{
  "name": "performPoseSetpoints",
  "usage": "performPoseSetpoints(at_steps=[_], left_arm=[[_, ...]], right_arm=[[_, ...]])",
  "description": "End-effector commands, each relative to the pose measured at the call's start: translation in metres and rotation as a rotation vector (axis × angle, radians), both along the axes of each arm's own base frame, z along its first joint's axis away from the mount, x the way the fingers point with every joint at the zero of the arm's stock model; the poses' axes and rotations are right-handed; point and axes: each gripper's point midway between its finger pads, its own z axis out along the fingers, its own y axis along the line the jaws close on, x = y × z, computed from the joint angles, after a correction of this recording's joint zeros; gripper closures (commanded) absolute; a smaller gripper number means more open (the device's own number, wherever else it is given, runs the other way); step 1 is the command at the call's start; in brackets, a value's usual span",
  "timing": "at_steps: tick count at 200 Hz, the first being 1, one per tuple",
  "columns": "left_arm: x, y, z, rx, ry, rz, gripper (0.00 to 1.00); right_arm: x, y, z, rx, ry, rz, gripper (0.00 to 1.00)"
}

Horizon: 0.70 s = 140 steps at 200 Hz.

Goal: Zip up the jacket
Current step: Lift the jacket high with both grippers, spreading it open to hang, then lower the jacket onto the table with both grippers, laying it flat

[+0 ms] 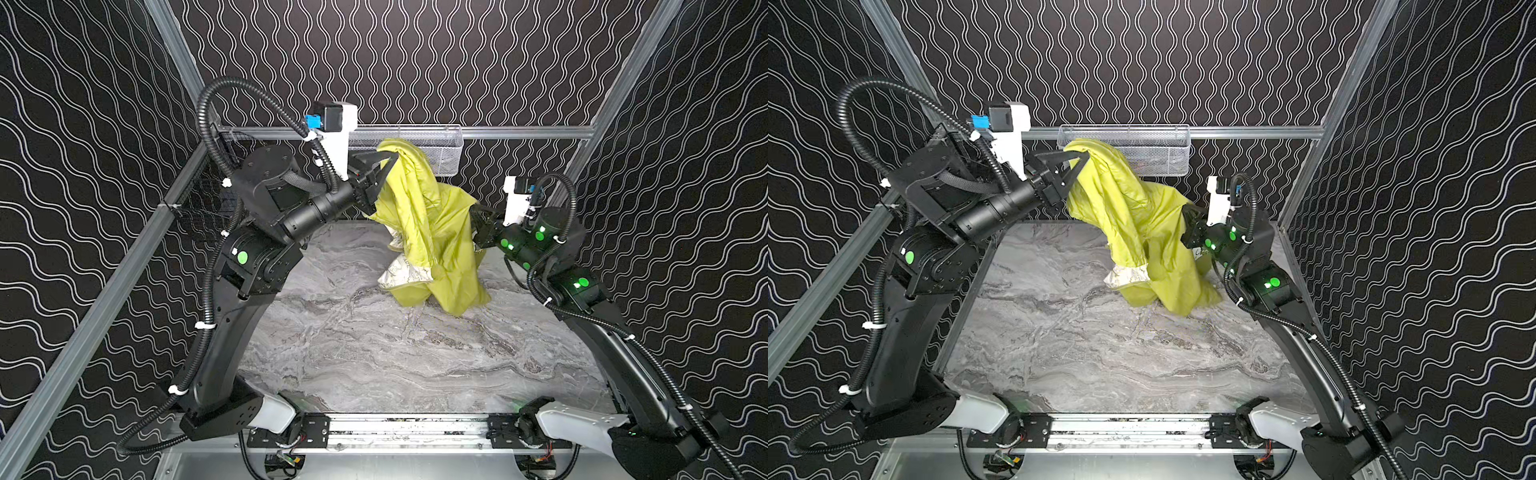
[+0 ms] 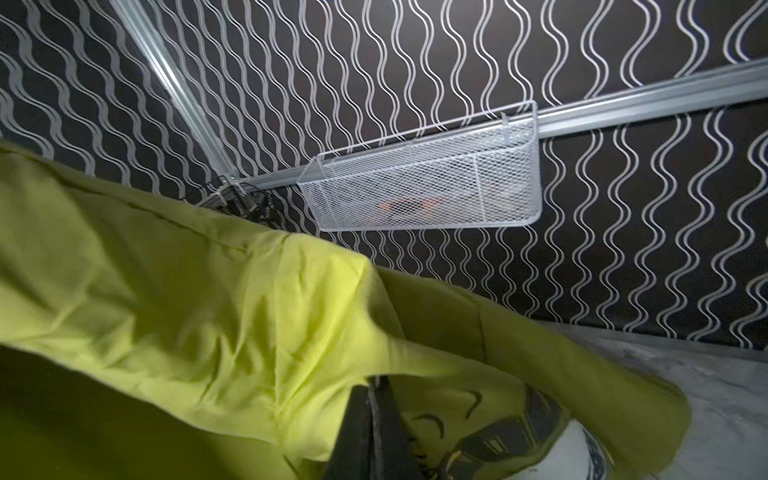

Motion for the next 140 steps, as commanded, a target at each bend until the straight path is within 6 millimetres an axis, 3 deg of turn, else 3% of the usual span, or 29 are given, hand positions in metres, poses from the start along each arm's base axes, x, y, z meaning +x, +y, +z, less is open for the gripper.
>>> performPoseSetpoints(at_steps=[1, 46, 65, 80, 108, 140], left_arm=[[-0.015, 0.014, 0.033, -0.061, -0.123, 0.023, 1.00], [-0.049, 0.037, 0.066, -0.173, -0.204, 0.003, 1.00], [-0.054, 0.042, 0.071, -0.198, -0.212, 0.001, 1.00], [-0.047, 0.040, 0.067, -0.193, -0.197, 0.016, 1.00], [-0.015, 0.031, 0.039, -0.146, -0.134, 0.087, 1.00], [0.044, 0.015, -0.016, -0.032, -0.031, 0.227, 1.00]], right_arm=[[-0.030, 0.011, 0.033, 0.013, -0.084, 0.139, 1.00], [-0.069, 0.005, 0.076, 0.045, -0.167, 0.206, 1.00], [-0.078, 0.003, 0.087, 0.062, -0.179, 0.223, 1.00], [-0.077, 0.004, 0.089, 0.067, -0.172, 0.227, 1.00], [-0.051, 0.013, 0.064, 0.047, -0.087, 0.218, 1.00], [0.015, 0.012, -0.001, 0.034, 0.105, 0.168, 1.00]])
